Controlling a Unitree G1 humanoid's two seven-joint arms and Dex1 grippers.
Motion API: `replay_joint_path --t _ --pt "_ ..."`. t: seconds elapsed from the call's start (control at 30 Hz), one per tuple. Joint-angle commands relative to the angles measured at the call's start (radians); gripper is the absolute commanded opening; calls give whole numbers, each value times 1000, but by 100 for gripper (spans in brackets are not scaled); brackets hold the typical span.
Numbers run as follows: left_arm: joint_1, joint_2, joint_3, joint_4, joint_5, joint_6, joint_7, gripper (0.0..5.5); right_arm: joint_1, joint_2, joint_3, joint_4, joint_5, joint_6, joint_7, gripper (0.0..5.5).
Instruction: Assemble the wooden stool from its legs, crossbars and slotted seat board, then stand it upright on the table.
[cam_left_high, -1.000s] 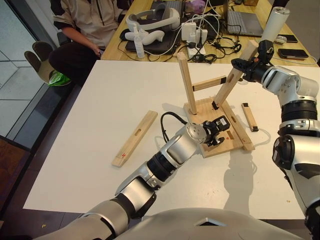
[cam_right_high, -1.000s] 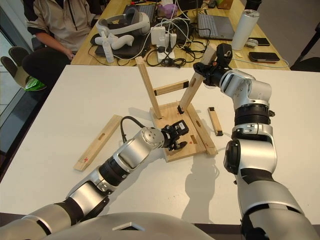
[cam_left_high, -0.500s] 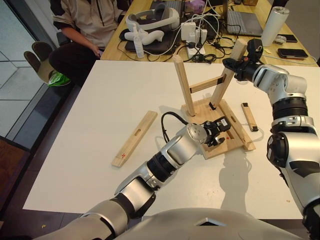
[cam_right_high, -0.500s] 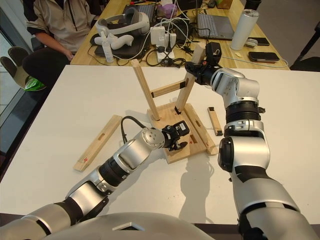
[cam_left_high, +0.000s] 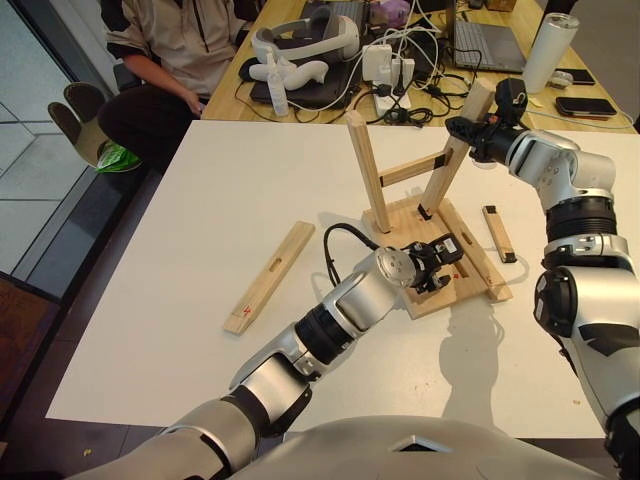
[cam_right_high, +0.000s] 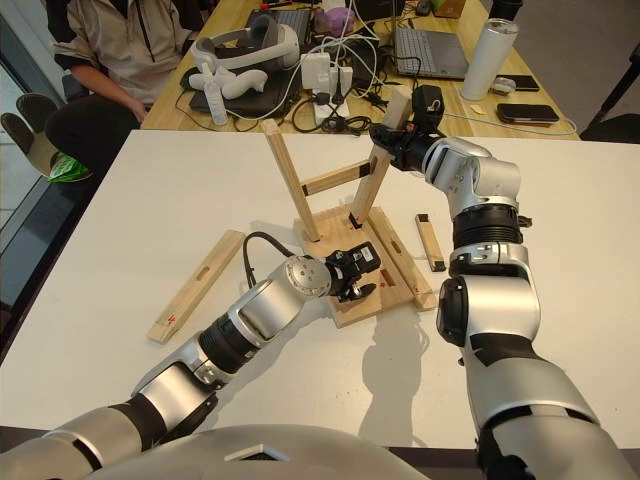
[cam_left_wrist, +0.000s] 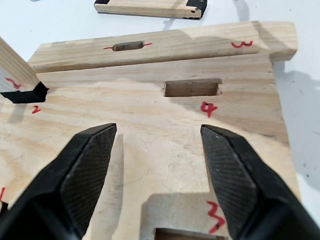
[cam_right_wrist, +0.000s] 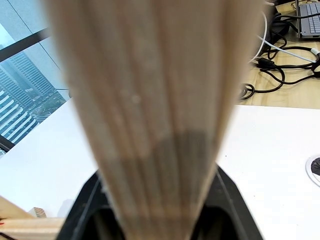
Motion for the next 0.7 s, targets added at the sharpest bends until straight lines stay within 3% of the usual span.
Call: replay_joint_path --t 0.03,0.37,0.7 --pt "16 15 -24 40 19 29 4 316 29 30 20 9 -21 27 -4 99" --pt "20 19 -41 34 20 30 5 316 32 89 28 -13 -21 33 -27 99" --pt "27 44 -67 18 35 29 -10 316 -62 123 37 148 -75 -58 -39 99"
